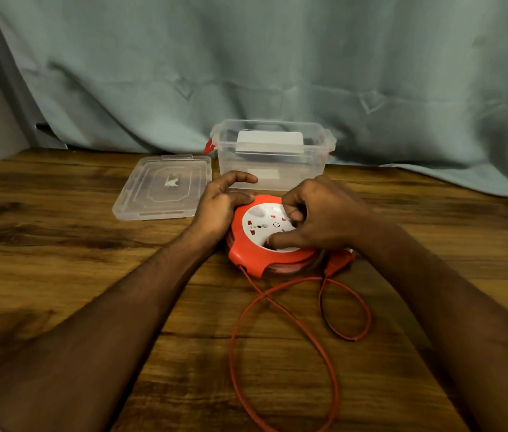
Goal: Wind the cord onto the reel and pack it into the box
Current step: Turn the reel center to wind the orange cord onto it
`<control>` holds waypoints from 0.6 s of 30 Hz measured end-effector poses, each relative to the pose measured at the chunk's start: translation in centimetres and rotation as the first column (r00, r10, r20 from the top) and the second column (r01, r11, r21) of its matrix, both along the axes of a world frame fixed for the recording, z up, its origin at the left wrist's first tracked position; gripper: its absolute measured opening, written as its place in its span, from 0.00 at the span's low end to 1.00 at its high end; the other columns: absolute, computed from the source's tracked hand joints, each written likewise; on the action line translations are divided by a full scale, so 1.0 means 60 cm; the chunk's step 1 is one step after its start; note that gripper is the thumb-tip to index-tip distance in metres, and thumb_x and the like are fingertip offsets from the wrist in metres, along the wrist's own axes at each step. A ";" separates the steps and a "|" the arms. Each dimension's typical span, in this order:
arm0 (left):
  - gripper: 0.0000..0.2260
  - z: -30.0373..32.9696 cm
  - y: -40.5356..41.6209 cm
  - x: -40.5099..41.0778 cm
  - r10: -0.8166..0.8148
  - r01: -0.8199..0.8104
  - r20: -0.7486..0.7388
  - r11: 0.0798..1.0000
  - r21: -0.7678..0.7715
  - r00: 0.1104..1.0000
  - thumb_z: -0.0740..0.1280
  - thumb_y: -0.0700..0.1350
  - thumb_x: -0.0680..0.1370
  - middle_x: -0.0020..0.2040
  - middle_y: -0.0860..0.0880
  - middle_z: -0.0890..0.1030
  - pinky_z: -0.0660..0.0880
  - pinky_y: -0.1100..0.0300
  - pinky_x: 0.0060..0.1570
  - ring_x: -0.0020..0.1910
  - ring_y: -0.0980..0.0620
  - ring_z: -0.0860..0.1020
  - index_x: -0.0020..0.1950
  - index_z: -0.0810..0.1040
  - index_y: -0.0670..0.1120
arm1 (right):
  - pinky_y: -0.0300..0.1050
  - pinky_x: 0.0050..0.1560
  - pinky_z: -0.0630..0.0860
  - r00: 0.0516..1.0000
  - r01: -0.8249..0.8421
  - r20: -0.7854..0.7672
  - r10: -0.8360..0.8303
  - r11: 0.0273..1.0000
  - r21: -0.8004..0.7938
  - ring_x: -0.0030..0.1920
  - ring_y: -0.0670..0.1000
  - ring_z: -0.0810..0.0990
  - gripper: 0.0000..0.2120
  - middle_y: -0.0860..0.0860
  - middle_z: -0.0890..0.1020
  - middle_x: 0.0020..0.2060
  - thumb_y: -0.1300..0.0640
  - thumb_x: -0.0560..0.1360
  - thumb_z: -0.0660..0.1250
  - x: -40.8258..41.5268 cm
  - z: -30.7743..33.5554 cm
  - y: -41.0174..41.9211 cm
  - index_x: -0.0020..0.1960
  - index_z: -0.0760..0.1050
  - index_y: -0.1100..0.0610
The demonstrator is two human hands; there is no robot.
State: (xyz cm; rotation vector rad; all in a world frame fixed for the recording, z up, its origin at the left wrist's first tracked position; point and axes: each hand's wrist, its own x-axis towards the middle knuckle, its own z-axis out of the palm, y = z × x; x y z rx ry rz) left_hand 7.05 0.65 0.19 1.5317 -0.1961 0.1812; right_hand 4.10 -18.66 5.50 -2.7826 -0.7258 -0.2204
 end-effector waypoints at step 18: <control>0.13 -0.002 0.000 0.006 0.113 -0.113 0.004 0.994 -0.007 0.994 0.64 0.29 0.73 0.33 0.46 0.83 0.76 0.60 0.33 0.31 0.48 0.80 0.54 0.81 0.38 | 0.47 0.46 0.65 0.938 0.314 0.133 -0.319 0.948 0.054 0.46 0.52 0.72 0.32 0.48 0.72 0.42 0.23 0.66 0.67 -0.025 -0.022 0.053 0.46 0.70 0.52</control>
